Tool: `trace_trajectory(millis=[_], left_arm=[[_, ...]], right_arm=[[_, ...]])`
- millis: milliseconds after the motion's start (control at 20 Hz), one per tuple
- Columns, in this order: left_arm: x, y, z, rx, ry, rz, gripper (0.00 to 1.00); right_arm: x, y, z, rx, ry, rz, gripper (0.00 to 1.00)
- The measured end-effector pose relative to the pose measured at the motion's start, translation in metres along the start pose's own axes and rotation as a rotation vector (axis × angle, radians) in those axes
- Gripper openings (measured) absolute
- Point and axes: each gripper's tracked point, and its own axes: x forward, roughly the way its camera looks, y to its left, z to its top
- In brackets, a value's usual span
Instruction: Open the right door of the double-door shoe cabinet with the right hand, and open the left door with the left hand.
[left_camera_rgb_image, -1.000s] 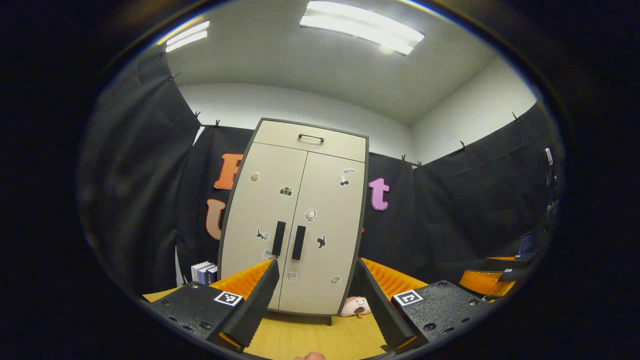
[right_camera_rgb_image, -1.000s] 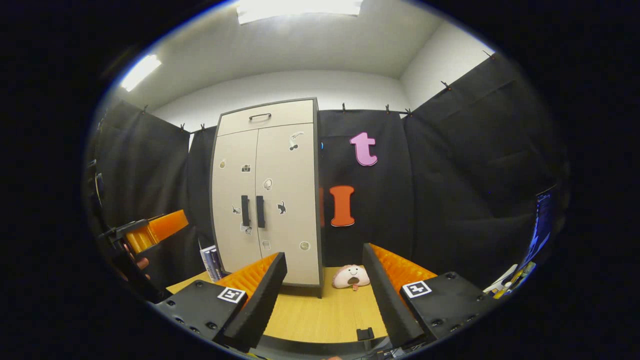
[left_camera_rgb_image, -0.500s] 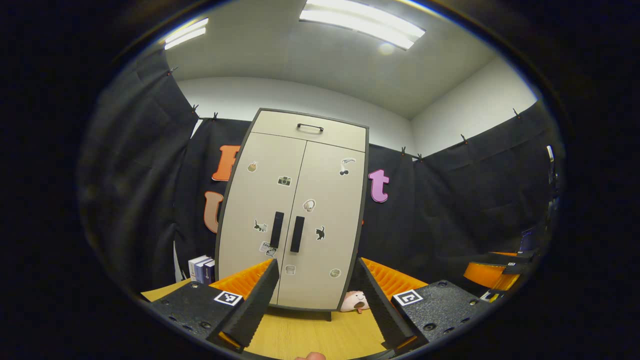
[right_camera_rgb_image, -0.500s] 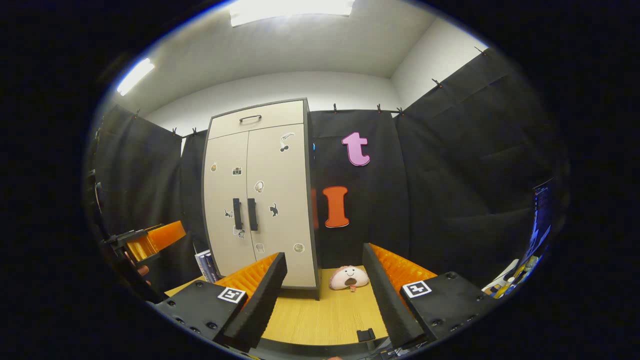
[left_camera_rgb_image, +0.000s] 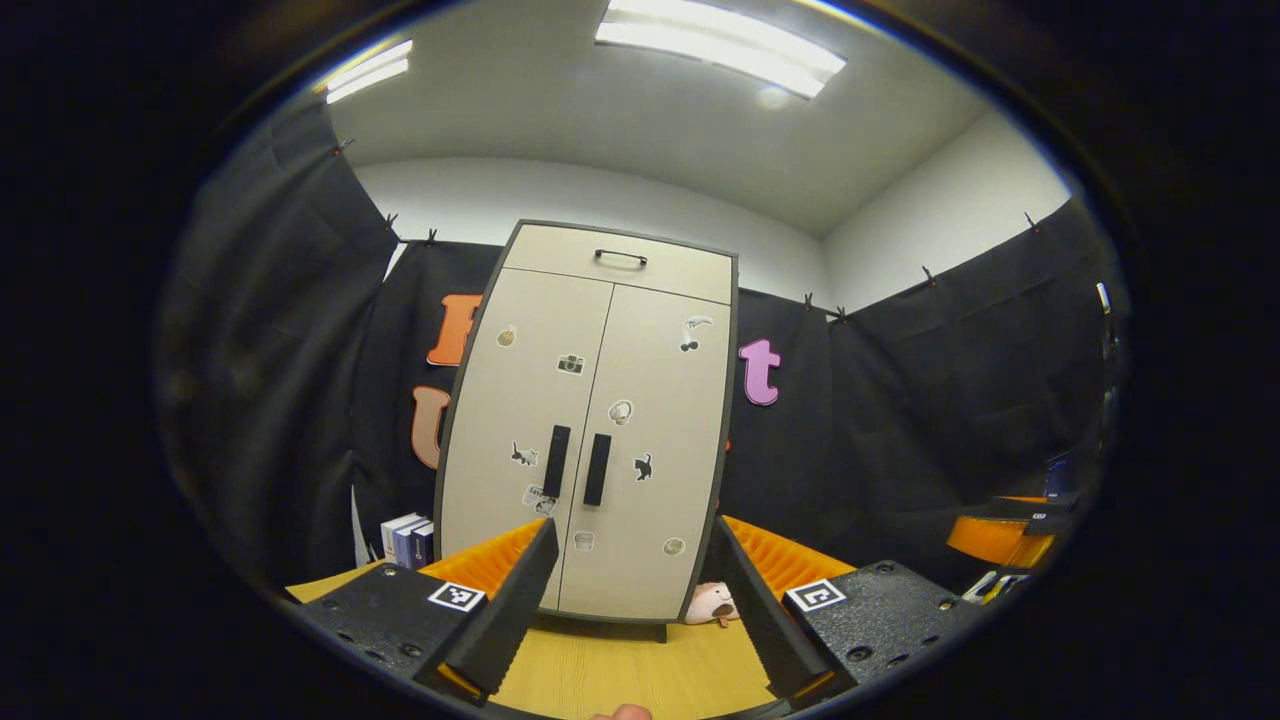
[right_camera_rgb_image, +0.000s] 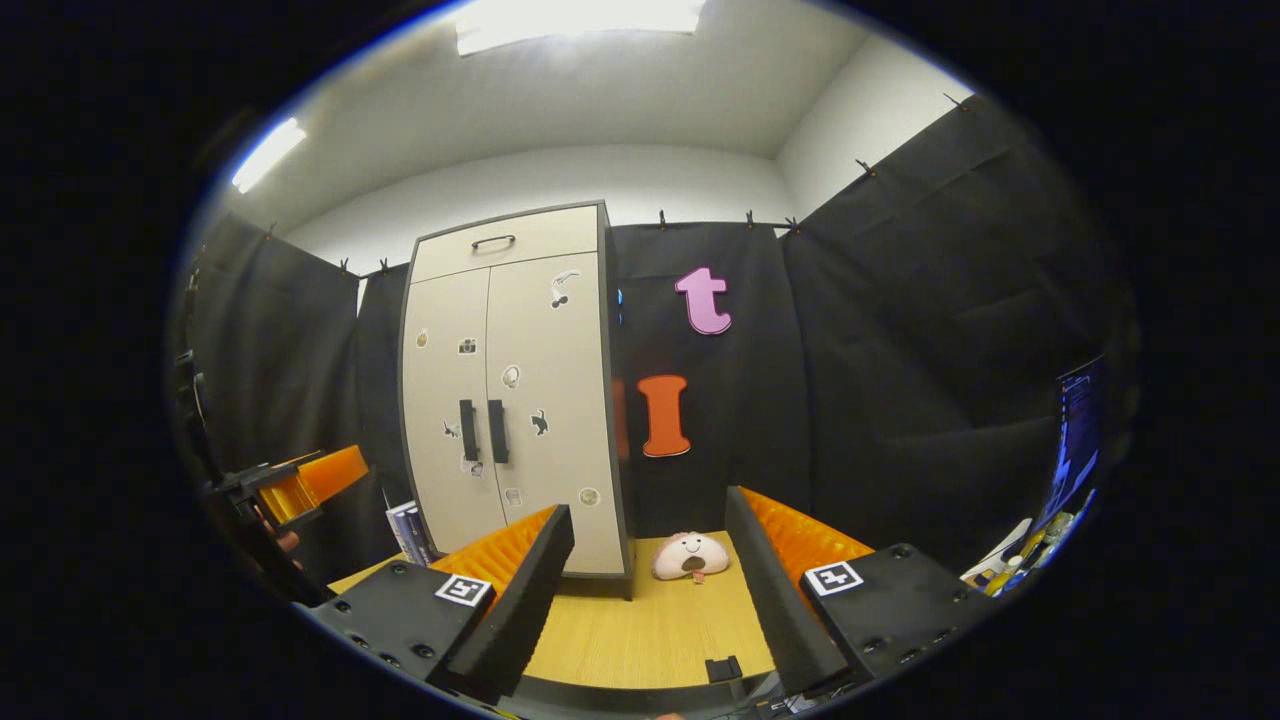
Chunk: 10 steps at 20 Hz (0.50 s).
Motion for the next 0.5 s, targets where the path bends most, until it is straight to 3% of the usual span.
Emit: trace_trajectory(millis=[500], left_arm=[[0.011,0.025,-0.006,-0.021,-0.009,0.041,0.94]], right_arm=[[0.018,0.008,-0.001,0.06,-0.001,0.003,0.98]])
